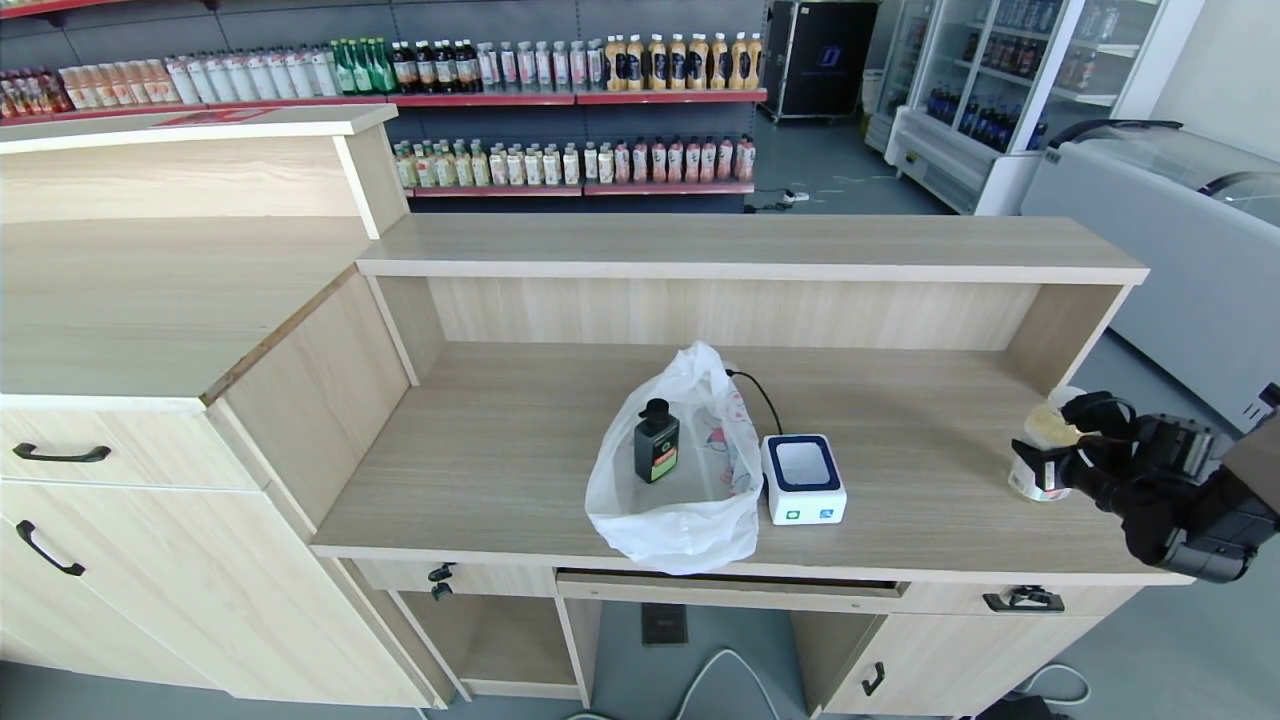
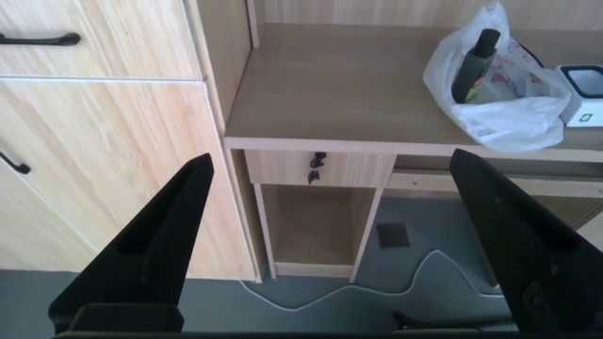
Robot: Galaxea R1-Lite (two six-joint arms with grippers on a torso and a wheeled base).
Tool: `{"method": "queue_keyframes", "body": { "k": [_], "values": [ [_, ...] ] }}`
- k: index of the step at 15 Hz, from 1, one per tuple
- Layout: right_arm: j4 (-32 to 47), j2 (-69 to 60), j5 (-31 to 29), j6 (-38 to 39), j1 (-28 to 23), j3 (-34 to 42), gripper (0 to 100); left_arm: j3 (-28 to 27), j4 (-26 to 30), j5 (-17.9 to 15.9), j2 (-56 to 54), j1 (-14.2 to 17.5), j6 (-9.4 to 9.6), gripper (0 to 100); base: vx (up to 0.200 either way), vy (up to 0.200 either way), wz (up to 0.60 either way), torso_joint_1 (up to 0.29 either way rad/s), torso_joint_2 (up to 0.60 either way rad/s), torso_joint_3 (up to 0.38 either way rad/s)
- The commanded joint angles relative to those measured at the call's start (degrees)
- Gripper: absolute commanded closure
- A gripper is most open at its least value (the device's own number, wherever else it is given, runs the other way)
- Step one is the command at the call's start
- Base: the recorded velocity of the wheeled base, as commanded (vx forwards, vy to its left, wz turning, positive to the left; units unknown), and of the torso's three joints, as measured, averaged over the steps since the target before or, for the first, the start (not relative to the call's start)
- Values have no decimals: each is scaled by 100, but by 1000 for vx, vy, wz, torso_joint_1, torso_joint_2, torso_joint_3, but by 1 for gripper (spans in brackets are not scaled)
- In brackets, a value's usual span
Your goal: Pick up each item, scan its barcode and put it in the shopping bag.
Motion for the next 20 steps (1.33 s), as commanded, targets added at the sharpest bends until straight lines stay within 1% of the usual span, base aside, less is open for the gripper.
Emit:
{"method": "queue_keyframes", "body": {
  "k": [1,2,3,4,5,6,7,8,9,10,11,12,14,15,17,19,20],
  "values": [
    [-13,-282,16,293,9,12,100,0,0,1,6,1,-9,0,0,0,0,0,0,0],
    [180,-607,16,662,36,56,100,0,0,1,6,1,0,0,0,0,0,0,0,0],
    [936,-1328,25,1234,123,162,100,0,0,1,-2,1,0,0,0,0,0,0,0,0],
    [1991,-2207,201,1937,220,285,100,0,0,1,-2,1,-9,0,0,0,0,0,0,0],
    [3089,-3103,772,2543,282,302,100,0,0,1,6,1,0,0,0,0,0,0,0,0],
    [4117,-3929,1467,2903,282,276,100,0,0,1,6,1,0,0,0,0,0,0,0,0],
    [4733,-4553,2064,2991,282,320,100,0,0,1,6,1,-9,0,0,0,0,0,0,0],
    [5084,-5002,2592,3009,282,381,100,0,0,1,6,1,0,0,0,0,0,0,0,0],
    [5278,-5336,3093,3026,282,478,100,0,0,1,6,1,0,0,0,0,0,0,0,0],
    [5462,-5775,3769,3097,290,645,100,0,0,1,6,1,-9,0,0,0,0,0,0,0],
    [5541,-5986,4095,3150,308,742,100,0,0,1,6,1,0,0,0,0,0,0,0,0],
    [5673,-6399,4622,3193,396,935,100,0,0,1,6,1,0,0,0,0,0,0,0,0],
    [5875,-6918,5255,3352,642,1137,100,0,0,1,6,1,0,0,0,0,0,0,0,0],
    [6007,-7155,5387,3457,879,1164,100,0,0,1,6,1,0,0,0,0,0,0,0,0],
    [6121,-7480,5387,3501,1380,1251,100,0,0,1,6,1,0,0,0,0,0,0,0,0],
    [6121,-7788,5369,3501,1864,1515,100,0,0,1,6,1,-9,0,0,0,0,0,0,0],
    [6121,-7814,5369,3501,1934,1568,100,0,0,1,6,1,0,0,0,0,0,0,0,0]
  ]
}}
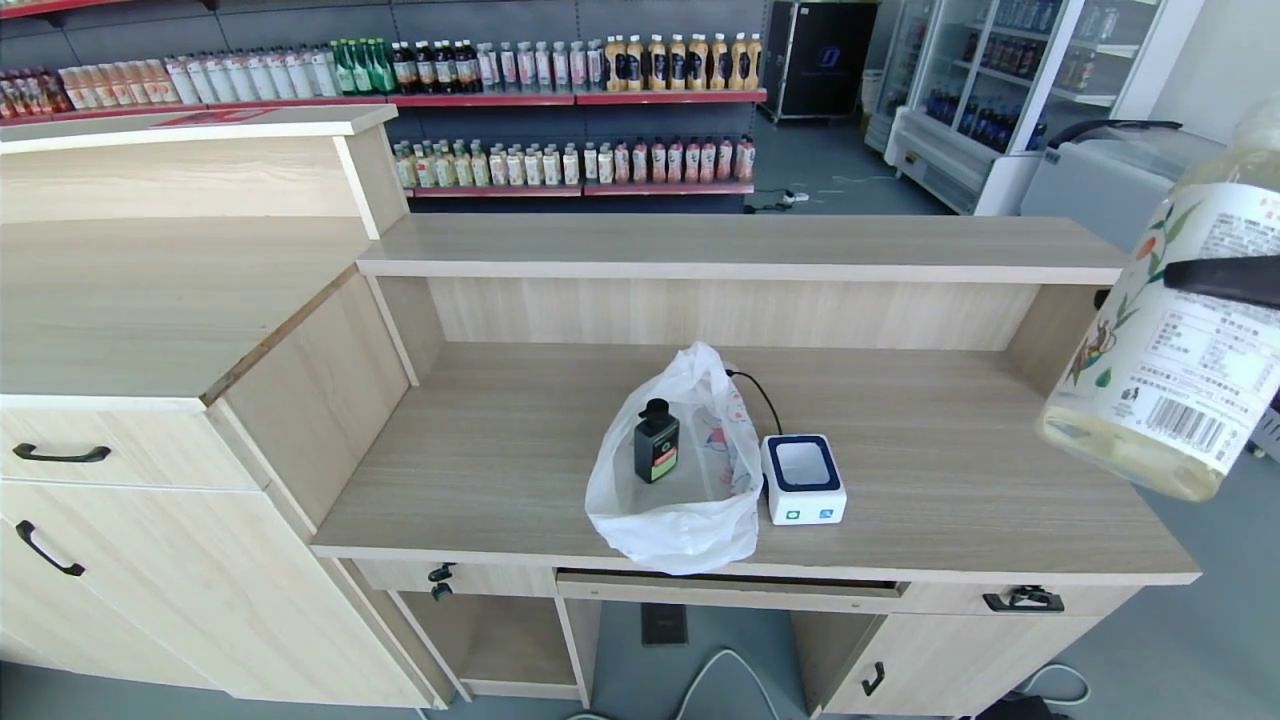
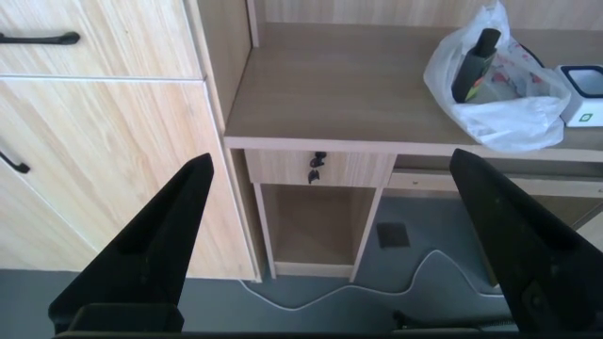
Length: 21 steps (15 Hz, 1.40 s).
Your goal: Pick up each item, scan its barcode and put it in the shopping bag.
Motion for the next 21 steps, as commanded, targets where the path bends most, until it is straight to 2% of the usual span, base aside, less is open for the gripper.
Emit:
{"method": "queue_keyframes", "body": {
  "k": [1,6,9,10,14,19,21],
  "values": [
    [0,-511,-5,-8,421,318,100,0,0,1,6,4,-9,0,0,0,0,0,0,0],
    [0,-625,-40,-16,729,467,100,0,0,1,6,4,0,0,0,0,0,0,0,0],
    [0,-818,-1060,-34,1177,792,100,0,0,1,6,4,-9,0,0,0,0,0,0,0],
    [0,-871,-1200,-34,1265,845,100,0,0,1,6,4,0,0,0,0,0,0,0,0],
    [0,-941,-1271,-8,1590,1021,100,0,0,1,6,4,0,0,0,0,0,0,0,0],
    [-35,-836,-1271,-8,1696,828,100,0,0,1,6,4,0,0,0,0,0,0,0,0],
    [-43,-827,-1279,1,1898,775,100,0,0,1,6,4,0,0,0,0,0,0,0,0]
  ]
}}
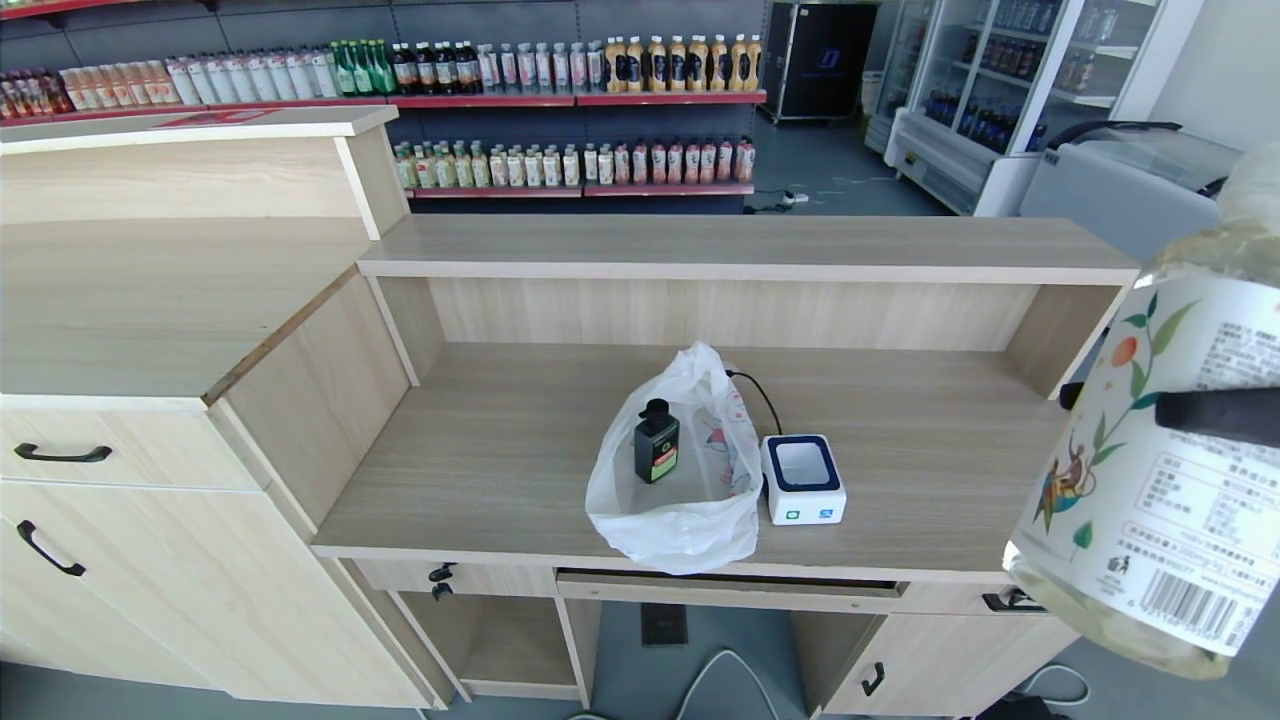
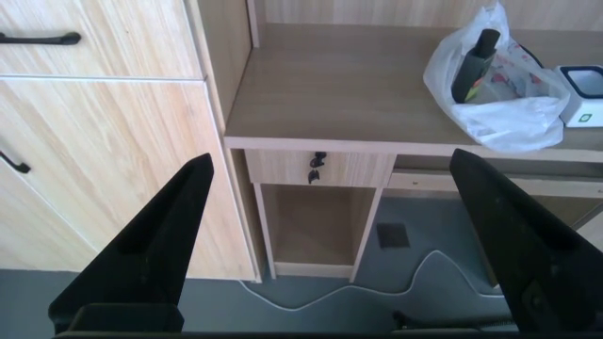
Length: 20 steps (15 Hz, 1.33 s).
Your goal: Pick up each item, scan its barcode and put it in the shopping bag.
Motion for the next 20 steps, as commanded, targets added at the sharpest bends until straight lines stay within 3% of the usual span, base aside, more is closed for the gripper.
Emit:
{"method": "queue_keyframes", "body": {
  "k": [1,8,20],
  "values": [
    [-6,96,-72,1,168,-106,100,0,0,-2,6,-1,0,0,0,0,0,0,0,0],
    [-41,148,-1338,89,1162,-176,100,0,0,-2,-2,-1,-9,0,0,0,0,0,0,0],
    [-41,131,-1461,186,1302,-141,100,0,0,-2,6,-1,-9,0,0,0,0,0,0,0]
  ]
}}
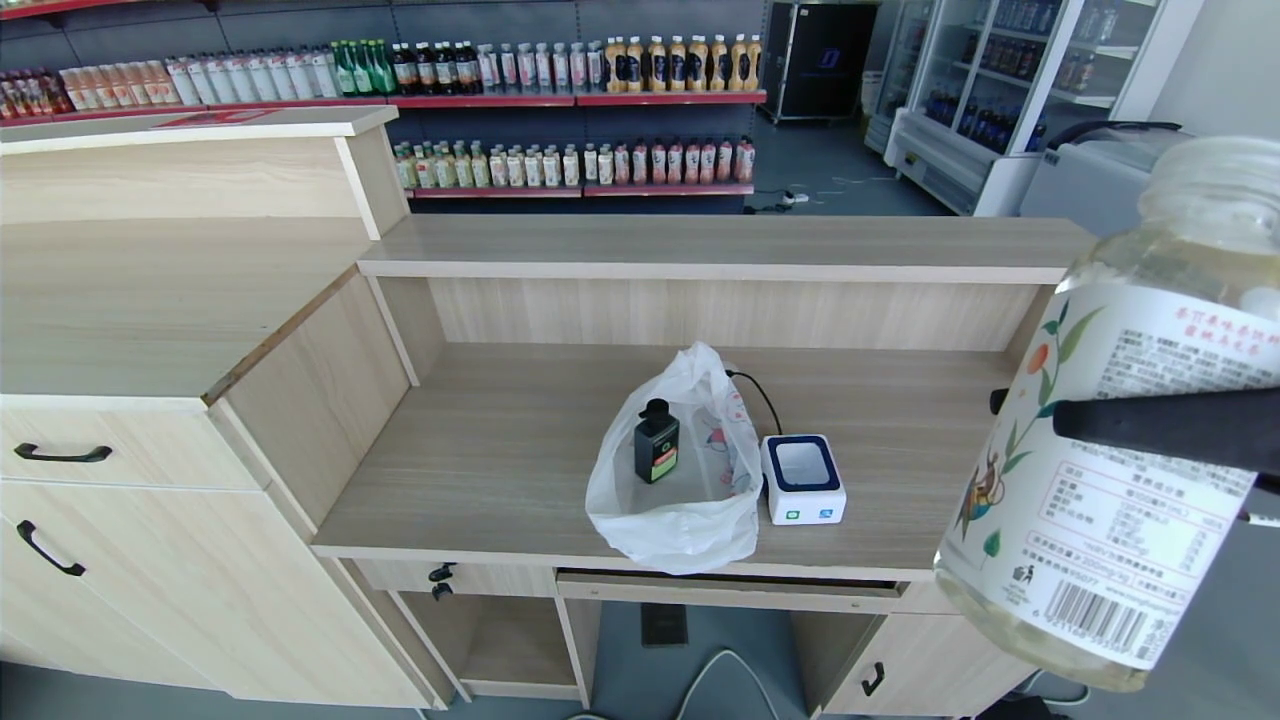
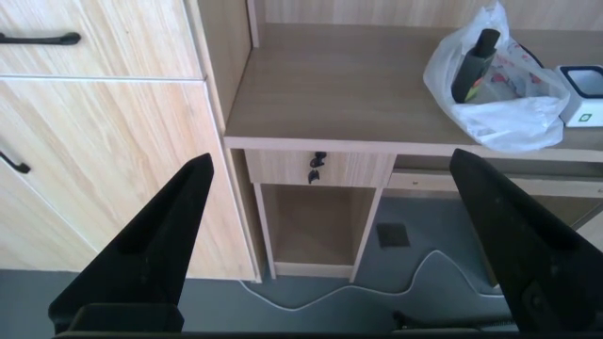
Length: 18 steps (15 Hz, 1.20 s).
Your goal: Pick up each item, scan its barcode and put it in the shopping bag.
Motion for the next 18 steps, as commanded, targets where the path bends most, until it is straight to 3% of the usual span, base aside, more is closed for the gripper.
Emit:
{"method": "queue_keyframes", "body": {
  "k": [1,5,7,8,9,11,14,18],
  "values": [
    [-2,28,2,-1,-7,1,100,0,0,1,6,4,2,0,0,0,0,0,0,0],
    [-81,151,-376,-326,-165,80,100,0,0,1,6,4,2,0,0,0,0,0,0,0],
    [-775,801,-1228,-2189,-983,388,100,0,0,1,6,4,-6,0,0,0,0,0,0,0],
    [-1030,995,-1387,-2822,-1299,467,100,0,0,1,6,4,2,0,0,0,0,0,0,0],
    [-1593,1372,-1580,-4140,-2029,634,100,0,0,1,6,4,2,0,0,0,0,0,0,0],
    [-2964,1926,-1580,-5670,-2952,1003,100,0,0,1,6,4,2,0,0,0,0,0,0,0],
    [-5337,2744,-1589,-6241,-3294,1750,100,0,0,1,6,4,2,0,0,0,0,0,0,0],
    [-5706,3438,-1466,-7568,-3461,1452,100,0,0,1,-2,4,2,0,0,0,150,2,2,1]
  ]
}}
